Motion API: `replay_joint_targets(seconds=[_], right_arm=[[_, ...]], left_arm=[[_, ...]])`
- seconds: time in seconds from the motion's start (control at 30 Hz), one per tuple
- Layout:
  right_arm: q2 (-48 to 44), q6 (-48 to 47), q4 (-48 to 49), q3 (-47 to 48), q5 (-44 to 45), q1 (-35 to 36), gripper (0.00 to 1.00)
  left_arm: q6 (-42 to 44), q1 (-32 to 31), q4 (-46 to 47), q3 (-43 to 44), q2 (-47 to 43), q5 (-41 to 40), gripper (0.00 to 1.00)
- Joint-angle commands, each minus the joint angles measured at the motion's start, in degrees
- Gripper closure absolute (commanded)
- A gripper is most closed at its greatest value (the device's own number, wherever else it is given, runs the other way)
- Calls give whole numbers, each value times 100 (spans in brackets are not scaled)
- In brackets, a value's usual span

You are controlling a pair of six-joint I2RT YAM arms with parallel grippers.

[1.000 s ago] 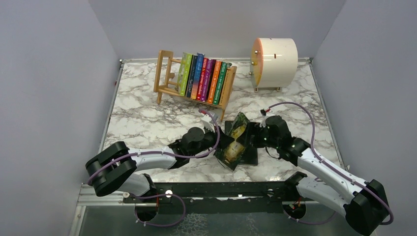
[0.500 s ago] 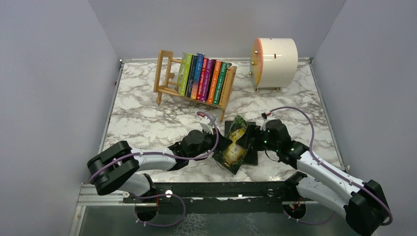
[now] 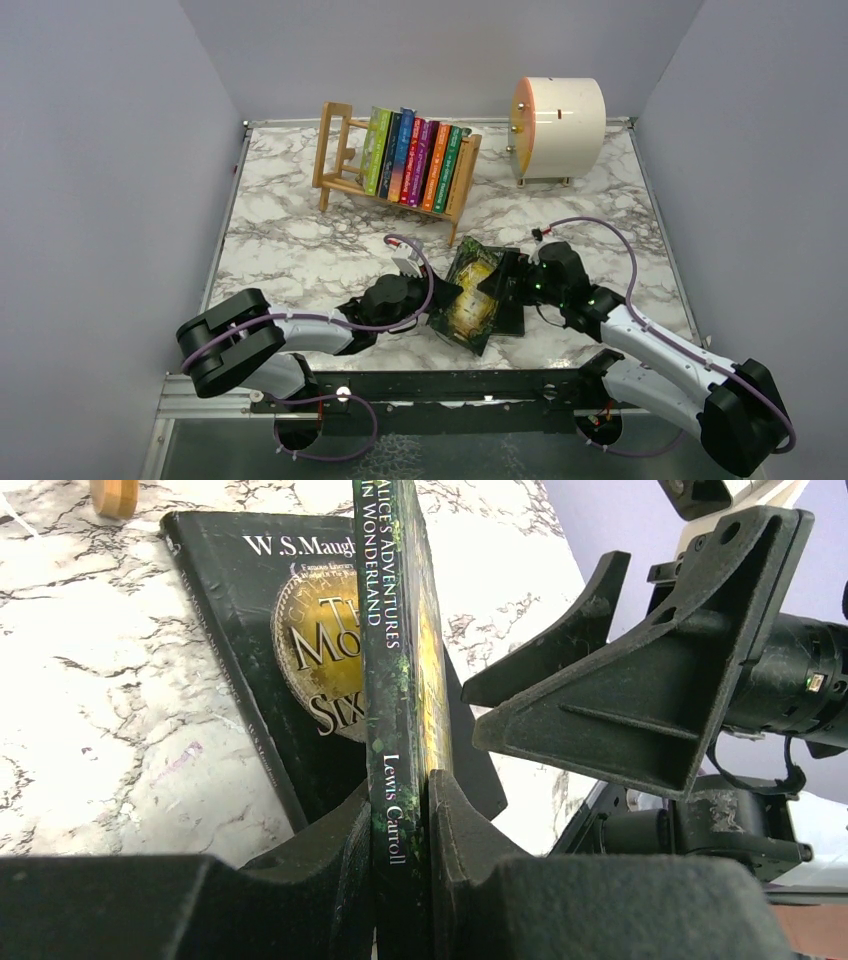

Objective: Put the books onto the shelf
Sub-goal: Pick up the book from the center of the board.

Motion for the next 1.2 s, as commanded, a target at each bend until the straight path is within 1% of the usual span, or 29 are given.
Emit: replay_joint_targets(seconds=[0.0,0.57,0.87,1.17], right_arm=[[112,164,280,-143,-174,8,14],[512,591,493,-293,-117,4,14],[703,637,818,-314,-297,-23,14],[840,514,981,-177,-265,-32,14]], left_arm=[[151,32,-97,-116,203,-425,100],[-16,153,-23,-191,555,-338,100],[-16,206,-25,-136,637,-205,100],[63,211,-5,-25,745,91,90]])
